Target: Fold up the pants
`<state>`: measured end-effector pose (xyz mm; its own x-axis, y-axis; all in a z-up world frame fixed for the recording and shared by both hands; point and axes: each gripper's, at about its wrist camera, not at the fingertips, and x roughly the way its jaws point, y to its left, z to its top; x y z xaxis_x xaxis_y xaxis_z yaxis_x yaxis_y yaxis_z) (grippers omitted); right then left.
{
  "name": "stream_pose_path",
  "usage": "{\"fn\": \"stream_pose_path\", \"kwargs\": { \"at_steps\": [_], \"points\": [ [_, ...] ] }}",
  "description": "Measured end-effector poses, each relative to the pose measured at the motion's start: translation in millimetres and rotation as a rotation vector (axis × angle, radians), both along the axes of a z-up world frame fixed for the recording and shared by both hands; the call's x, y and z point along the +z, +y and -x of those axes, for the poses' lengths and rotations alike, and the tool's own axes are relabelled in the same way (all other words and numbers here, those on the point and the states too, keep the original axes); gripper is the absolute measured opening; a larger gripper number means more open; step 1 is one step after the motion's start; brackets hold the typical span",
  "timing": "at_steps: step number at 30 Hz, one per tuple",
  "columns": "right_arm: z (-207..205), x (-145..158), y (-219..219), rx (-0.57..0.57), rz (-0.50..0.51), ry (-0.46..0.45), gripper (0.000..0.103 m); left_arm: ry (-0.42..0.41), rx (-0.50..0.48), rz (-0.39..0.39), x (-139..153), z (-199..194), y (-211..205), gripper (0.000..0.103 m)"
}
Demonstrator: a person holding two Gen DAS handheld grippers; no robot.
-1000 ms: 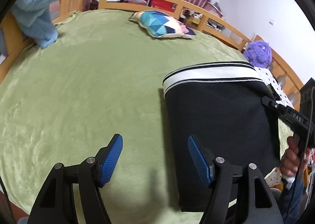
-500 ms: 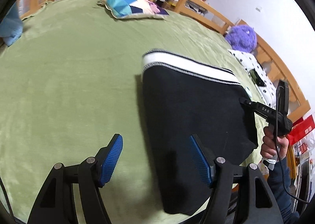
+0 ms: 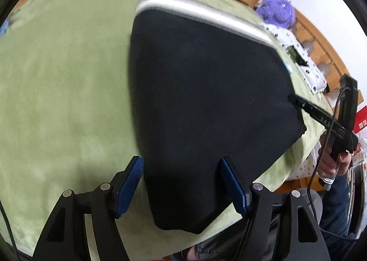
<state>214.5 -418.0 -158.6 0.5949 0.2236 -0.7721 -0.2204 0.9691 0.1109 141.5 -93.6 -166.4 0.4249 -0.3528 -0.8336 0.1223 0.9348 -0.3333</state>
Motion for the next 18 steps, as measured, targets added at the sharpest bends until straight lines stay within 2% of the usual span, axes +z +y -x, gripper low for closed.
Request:
{"fn": "stream_pose_path", "kwargs": {
  "at_steps": [2, 4, 5, 8, 10, 13, 18],
  "points": [
    [-4, 8, -9, -0.017, -0.053, 0.001, 0.044, -0.037, 0.013, 0.0, 13, -4, 4, 0.068],
    [-11, 12, -16, -0.036, -0.119, -0.011, 0.062, -0.055, 0.024, -0.012, 20, -15, 7, 0.068],
    [-19, 11, -18, -0.041, -0.145, -0.011, 0.064, -0.057, 0.034, -0.02, 20, -23, 8, 0.068],
    [-44, -6, -14, -0.055, -0.154, 0.068, 0.065, -0.031, 0.073, -0.027, 13, -49, 10, 0.068],
    [-55, -18, -11, -0.036, -0.195, 0.109, 0.065, -0.002, 0.08, -0.008, 3, -66, 12, 0.068],
    [-62, -29, -9, -0.028, -0.236, 0.128, 0.072, 0.023, 0.065, 0.04, -12, -81, 13, 0.071],
    [-72, -42, -1, 0.012, -0.266, 0.168, 0.072, 0.027, 0.083, 0.069, -24, -90, 14, 0.071]
  ]
}}
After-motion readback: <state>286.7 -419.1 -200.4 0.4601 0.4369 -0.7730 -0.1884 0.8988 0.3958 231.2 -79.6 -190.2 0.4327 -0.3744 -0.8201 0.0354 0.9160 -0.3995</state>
